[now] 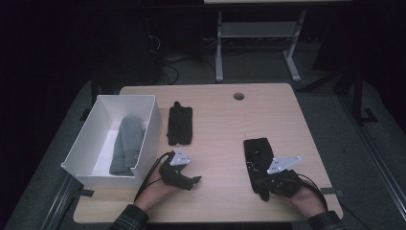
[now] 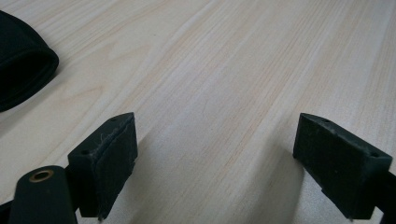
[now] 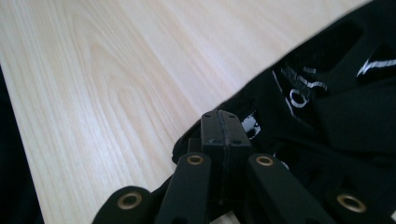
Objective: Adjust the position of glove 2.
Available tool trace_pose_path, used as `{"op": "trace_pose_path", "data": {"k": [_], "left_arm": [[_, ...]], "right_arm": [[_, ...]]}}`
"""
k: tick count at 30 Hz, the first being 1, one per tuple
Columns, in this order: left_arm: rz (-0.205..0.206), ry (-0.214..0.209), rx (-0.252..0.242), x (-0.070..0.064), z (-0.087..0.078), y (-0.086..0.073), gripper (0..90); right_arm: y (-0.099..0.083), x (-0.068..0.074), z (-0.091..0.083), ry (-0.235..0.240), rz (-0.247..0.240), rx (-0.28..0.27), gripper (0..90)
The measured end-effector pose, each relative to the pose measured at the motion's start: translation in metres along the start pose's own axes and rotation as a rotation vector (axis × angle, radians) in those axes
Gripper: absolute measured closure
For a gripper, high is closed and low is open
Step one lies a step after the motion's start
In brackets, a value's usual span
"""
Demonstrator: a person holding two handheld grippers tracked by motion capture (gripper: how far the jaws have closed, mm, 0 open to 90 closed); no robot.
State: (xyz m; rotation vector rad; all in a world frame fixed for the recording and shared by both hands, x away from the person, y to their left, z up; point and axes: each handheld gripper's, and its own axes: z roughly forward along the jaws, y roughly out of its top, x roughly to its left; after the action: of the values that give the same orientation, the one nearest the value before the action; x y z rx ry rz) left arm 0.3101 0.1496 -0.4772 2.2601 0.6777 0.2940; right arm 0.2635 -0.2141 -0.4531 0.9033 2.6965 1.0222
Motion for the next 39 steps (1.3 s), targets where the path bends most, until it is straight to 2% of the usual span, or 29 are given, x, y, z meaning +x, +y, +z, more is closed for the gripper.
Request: {"op": "trace_pose_path", "data": {"k": [3, 4, 9, 13, 22, 25, 26, 27, 28, 32, 34, 35, 39], "left_arm": [[0.002, 0.0, 0.002, 0.0, 0.0, 0.0, 13.0], [0.002, 0.0, 0.002, 0.0, 0.0, 0.0, 13.0], [0.002, 0.0, 0.001, 0.0, 0.0, 0.0, 13.0], [-0.001, 0.0, 0.002, 0.0, 0.0, 0.0, 13.0], [-0.012, -0.002, -0.005, -0.001, 0.0, 0.0, 13.0], [-0.012, 0.0, -0.005, -0.001, 0.001, 0.0, 13.0], [-0.008, 0.002, -0.005, -0.001, 0.001, 0.001, 13.0], [-0.007, 0.003, -0.006, -0.001, 0.001, 0.001, 13.0], [-0.009, 0.003, -0.006, -0.001, 0.001, 0.001, 13.0], [-0.011, 0.001, -0.003, -0.001, 0.001, 0.001, 13.0], [-0.009, 0.001, -0.003, -0.001, 0.002, 0.001, 13.0], [-0.009, 0.001, -0.003, -0.001, 0.002, 0.001, 13.0], [-0.007, 0.0, 0.002, -0.001, 0.001, 0.002, 13.0]], "right_arm": [[-0.002, -0.005, -0.001, -0.005, 0.014, 0.012, 90.0], [-0.004, -0.01, -0.002, -0.025, 0.017, 0.012, 90.0], [-0.009, -0.021, -0.008, -0.055, 0.048, 0.015, 90.0], [-0.015, -0.034, -0.016, -0.108, 0.069, 0.02, 90.0], [-0.03, -0.071, -0.033, -0.256, 0.162, 0.034, 90.0], [-0.03, -0.08, -0.039, -0.272, 0.183, 0.013, 90.0], [-0.027, -0.081, -0.039, -0.269, 0.182, -0.006, 90.0], [-0.017, -0.081, -0.037, -0.262, 0.167, -0.035, 90.0], [-0.017, -0.081, -0.037, -0.262, 0.167, -0.035, 90.0], [0.012, -0.084, -0.02, -0.236, 0.133, -0.067, 90.0], [0.033, -0.092, -0.005, -0.233, 0.125, -0.08, 90.0], [0.033, -0.092, -0.005, -0.233, 0.125, -0.08, 90.0], [0.054, -0.106, 0.013, -0.251, 0.112, -0.089, 90.0]]}}
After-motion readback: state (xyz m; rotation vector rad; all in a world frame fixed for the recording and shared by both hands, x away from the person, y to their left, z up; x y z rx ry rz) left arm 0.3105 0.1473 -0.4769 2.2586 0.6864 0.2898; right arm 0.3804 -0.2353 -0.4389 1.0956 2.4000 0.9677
